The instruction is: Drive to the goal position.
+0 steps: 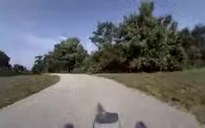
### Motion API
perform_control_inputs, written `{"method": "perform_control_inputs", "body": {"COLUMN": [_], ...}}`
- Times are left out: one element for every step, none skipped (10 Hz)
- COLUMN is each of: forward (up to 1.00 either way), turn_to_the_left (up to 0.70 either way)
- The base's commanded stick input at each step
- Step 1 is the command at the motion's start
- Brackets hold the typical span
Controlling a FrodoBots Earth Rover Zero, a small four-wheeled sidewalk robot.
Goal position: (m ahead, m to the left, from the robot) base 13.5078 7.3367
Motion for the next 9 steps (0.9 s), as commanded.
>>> {"method": "perform_control_inputs", "body": {"forward": [1.0, 1.0, 1.0, 1.0, 1.0, 1.0, 1.0, 1.0, 1.0], "turn_to_the_left": [0.11, 0.24, 0.32, 0.12, 0.02, 0.02, 0.02, 0.02, 0.02]}}
